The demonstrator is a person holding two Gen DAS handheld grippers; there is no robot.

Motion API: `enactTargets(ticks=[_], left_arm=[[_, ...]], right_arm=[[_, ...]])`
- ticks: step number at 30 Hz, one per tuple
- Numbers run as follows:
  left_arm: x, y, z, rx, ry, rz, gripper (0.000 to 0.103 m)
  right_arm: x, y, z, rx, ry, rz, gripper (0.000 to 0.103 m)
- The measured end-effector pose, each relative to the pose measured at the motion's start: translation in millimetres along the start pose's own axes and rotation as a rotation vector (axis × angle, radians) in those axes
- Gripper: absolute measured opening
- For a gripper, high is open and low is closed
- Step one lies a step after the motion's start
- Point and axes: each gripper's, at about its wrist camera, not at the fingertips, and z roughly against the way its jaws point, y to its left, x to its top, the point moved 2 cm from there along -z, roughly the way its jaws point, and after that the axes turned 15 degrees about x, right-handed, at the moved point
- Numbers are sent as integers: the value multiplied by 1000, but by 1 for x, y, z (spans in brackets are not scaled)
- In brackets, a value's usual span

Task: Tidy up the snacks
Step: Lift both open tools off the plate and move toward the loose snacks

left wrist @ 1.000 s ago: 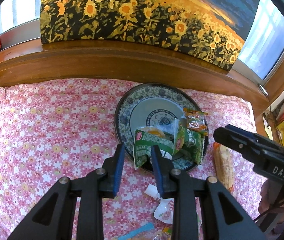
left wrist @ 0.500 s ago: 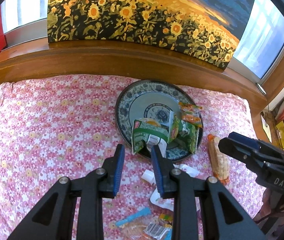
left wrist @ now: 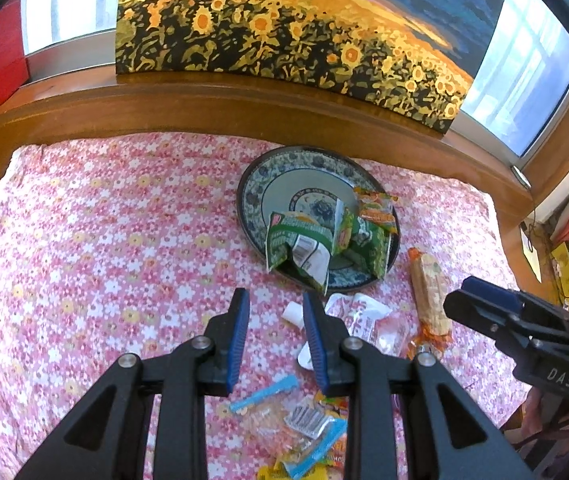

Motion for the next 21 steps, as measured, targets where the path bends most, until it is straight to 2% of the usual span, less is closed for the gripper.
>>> enactTargets(ticks=[21], left_arm=[[-29,7,16,22,20,13,28]], right_arm=[[-30,-1,16,-18,31,-12,59]])
